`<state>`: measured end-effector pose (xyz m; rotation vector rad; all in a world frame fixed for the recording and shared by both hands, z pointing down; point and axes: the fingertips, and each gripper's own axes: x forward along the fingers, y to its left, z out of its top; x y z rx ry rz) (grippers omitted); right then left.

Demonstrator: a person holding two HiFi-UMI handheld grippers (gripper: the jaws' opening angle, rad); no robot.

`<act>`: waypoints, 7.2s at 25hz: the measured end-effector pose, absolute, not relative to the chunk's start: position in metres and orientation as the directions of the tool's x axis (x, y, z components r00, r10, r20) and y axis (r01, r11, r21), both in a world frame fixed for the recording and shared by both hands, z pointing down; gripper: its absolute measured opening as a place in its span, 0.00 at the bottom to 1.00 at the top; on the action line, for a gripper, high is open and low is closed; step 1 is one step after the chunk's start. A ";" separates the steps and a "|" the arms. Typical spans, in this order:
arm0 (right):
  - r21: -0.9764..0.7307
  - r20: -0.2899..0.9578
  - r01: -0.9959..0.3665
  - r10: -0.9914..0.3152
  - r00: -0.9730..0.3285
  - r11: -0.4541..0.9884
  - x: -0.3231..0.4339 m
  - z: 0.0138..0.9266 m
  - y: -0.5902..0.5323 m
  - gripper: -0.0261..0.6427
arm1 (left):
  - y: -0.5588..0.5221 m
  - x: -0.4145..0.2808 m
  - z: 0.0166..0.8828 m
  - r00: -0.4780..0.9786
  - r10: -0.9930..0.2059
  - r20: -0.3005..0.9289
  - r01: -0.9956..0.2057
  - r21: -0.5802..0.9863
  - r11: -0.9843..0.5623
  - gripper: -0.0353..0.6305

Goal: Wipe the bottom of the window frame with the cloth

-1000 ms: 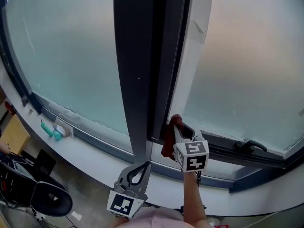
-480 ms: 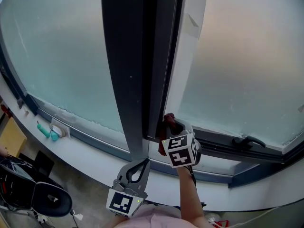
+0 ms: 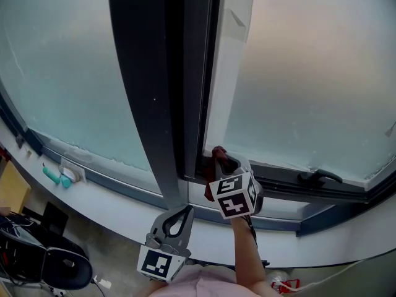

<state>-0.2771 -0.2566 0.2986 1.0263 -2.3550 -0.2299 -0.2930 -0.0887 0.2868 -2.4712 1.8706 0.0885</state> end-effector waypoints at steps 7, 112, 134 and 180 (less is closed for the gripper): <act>0.335 0.426 -0.639 -0.716 -0.553 0.693 -0.264 0.300 -0.260 0.13 | -0.096 -0.282 0.282 0.292 -0.951 -0.098 -0.956 0.002 -0.294 0.05; 0.169 0.415 -0.818 -0.793 -0.446 0.549 -0.079 0.302 -0.286 0.13 | -0.111 -0.178 0.293 0.434 -0.901 -0.027 -0.901 0.011 -0.434 0.05; 0.166 0.413 -0.837 -0.807 -0.422 0.522 -0.059 0.303 -0.288 0.13 | -0.117 -0.167 0.296 0.446 -0.895 -0.021 -0.895 0.012 -0.446 0.05; 0.131 0.163 -0.754 -0.764 -0.624 0.644 -0.155 0.251 -0.216 0.14 | -0.068 -0.224 0.279 0.382 -0.917 -0.117 -0.923 0.000 -0.384 0.05</act>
